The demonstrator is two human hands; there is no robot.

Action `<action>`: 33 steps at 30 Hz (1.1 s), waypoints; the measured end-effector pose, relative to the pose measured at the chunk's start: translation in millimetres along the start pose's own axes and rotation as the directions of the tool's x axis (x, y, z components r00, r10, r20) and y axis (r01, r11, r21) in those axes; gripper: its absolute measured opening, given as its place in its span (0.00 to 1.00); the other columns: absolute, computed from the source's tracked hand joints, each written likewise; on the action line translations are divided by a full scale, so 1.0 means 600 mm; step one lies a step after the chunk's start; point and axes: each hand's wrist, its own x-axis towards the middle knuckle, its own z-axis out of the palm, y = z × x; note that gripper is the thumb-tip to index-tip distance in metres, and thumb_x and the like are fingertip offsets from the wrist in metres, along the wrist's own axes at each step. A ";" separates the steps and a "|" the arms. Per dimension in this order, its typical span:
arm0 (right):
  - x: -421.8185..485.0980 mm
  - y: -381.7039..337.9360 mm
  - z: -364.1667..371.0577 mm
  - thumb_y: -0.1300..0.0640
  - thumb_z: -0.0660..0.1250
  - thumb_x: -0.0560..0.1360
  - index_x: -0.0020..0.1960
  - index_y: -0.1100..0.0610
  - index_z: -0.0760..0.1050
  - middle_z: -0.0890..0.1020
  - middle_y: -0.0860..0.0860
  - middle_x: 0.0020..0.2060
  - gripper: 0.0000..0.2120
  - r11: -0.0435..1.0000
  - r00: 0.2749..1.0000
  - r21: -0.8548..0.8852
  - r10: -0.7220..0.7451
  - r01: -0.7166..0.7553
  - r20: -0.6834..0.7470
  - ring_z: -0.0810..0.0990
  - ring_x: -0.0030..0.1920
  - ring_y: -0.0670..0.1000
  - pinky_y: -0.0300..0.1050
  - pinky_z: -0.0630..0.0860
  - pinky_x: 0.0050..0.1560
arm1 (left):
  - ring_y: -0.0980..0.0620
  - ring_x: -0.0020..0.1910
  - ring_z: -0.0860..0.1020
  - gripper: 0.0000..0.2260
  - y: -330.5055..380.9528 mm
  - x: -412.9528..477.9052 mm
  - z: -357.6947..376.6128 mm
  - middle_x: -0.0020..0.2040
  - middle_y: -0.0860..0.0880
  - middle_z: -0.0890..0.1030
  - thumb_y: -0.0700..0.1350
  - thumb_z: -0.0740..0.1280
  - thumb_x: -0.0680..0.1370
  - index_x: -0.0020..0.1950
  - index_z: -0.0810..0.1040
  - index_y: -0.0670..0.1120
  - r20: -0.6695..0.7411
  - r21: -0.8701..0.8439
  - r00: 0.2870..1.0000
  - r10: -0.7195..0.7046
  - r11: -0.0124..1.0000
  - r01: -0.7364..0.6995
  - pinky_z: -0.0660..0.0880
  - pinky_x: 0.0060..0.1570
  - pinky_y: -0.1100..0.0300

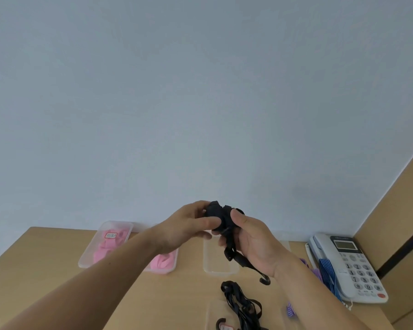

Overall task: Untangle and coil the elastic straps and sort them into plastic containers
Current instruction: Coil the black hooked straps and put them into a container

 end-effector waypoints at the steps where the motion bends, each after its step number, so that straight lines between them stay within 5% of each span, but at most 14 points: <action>1: -0.001 0.000 -0.001 0.39 0.63 0.74 0.60 0.58 0.80 0.83 0.59 0.49 0.26 0.999 1.000 -0.036 -0.009 0.008 -0.016 0.81 0.42 0.54 0.45 0.76 0.45 | 0.50 0.47 0.79 0.15 -0.003 -0.001 0.002 0.48 0.48 0.81 0.46 0.69 0.75 0.60 0.76 0.43 -0.042 -0.014 0.999 0.015 1.000 -0.016 0.75 0.51 0.54; 6: -0.003 -0.001 -0.001 0.34 0.69 0.70 0.58 0.55 0.80 0.85 0.56 0.50 0.28 0.979 0.993 -0.196 0.038 -0.059 -0.109 0.84 0.48 0.53 0.51 0.73 0.46 | 0.48 0.50 0.83 0.17 -0.022 0.002 0.020 0.51 0.48 0.84 0.44 0.74 0.73 0.59 0.74 0.48 -0.220 0.215 0.966 0.135 0.973 -0.087 0.80 0.55 0.50; 10: -0.007 -0.014 0.000 0.41 0.77 0.67 0.56 0.55 0.80 0.84 0.57 0.46 0.25 0.971 0.985 -0.204 0.096 -0.125 -0.144 0.84 0.43 0.55 0.46 0.75 0.35 | 0.55 0.50 0.82 0.18 -0.033 0.002 0.021 0.52 0.56 0.82 0.42 0.75 0.74 0.60 0.74 0.53 -0.207 0.499 0.925 0.318 0.848 -0.179 0.79 0.53 0.57; 14: -0.012 -0.011 -0.002 0.50 0.77 0.70 0.52 0.54 0.81 0.84 0.59 0.47 0.14 0.946 0.968 -0.273 0.114 -0.174 -0.222 0.84 0.36 0.58 0.43 0.72 0.27 | 0.51 0.50 0.79 0.16 -0.050 -0.003 0.019 0.60 0.53 0.79 0.38 0.72 0.74 0.61 0.76 0.44 -0.115 0.751 0.863 0.493 0.611 -0.249 0.76 0.50 0.62; 17: -0.010 -0.001 0.000 0.53 0.77 0.70 0.48 0.55 0.82 0.84 0.59 0.39 0.10 0.941 0.965 -0.300 0.080 -0.156 -0.252 0.79 0.33 0.55 0.42 0.73 0.31 | 0.54 0.48 0.77 0.18 -0.050 -0.008 0.026 0.61 0.52 0.76 0.40 0.71 0.74 0.62 0.73 0.46 -0.118 0.800 0.896 0.428 0.575 -0.170 0.74 0.48 0.69; 19: -0.012 0.002 -0.002 0.52 0.76 0.70 0.47 0.55 0.82 0.82 0.58 0.33 0.10 0.929 0.966 -0.336 0.073 -0.157 -0.248 0.74 0.29 0.52 0.41 0.70 0.31 | 0.55 0.46 0.78 0.22 -0.036 -0.011 0.025 0.57 0.54 0.77 0.47 0.71 0.72 0.63 0.67 0.52 -0.148 0.701 0.965 0.217 0.712 -0.052 0.77 0.48 0.59; 21: -0.014 -0.001 -0.005 0.49 0.78 0.67 0.47 0.55 0.83 0.81 0.55 0.30 0.13 0.910 0.974 -0.382 0.079 -0.158 -0.212 0.71 0.26 0.49 0.39 0.67 0.31 | 0.57 0.45 0.80 0.27 -0.017 -0.013 0.019 0.56 0.55 0.79 0.55 0.73 0.71 0.65 0.64 0.55 -0.152 0.493 0.988 -0.022 0.865 0.095 0.77 0.46 0.61; 23: -0.015 -0.006 -0.003 0.44 0.79 0.62 0.43 0.55 0.84 0.81 0.53 0.30 0.17 0.889 0.984 -0.434 0.086 -0.148 -0.159 0.72 0.25 0.47 0.37 0.67 0.29 | 0.58 0.50 0.81 0.30 0.002 -0.013 0.010 0.56 0.55 0.80 0.59 0.73 0.72 0.70 0.66 0.54 -0.108 0.383 0.978 -0.178 0.900 0.206 0.78 0.50 0.61; 26: -0.014 -0.013 -0.003 0.47 0.77 0.65 0.43 0.56 0.84 0.83 0.54 0.34 0.14 0.901 0.986 -0.417 0.057 -0.120 -0.159 0.77 0.30 0.48 0.39 0.70 0.33 | 0.47 0.48 0.83 0.19 0.008 -0.011 0.013 0.49 0.45 0.83 0.50 0.71 0.76 0.63 0.76 0.44 0.002 0.212 0.985 -0.172 0.963 0.168 0.80 0.52 0.48; 33: -0.002 -0.013 0.004 0.59 0.63 0.79 0.45 0.65 0.78 0.85 0.54 0.40 0.10 0.977 0.890 -0.205 -0.143 0.057 -0.434 0.85 0.42 0.61 0.48 0.80 0.42 | 0.35 0.40 0.83 0.13 -0.014 -0.001 0.029 0.46 0.34 0.83 0.41 0.69 0.78 0.57 0.71 0.36 -0.310 -0.238 0.911 -0.273 0.950 0.204 0.80 0.37 0.50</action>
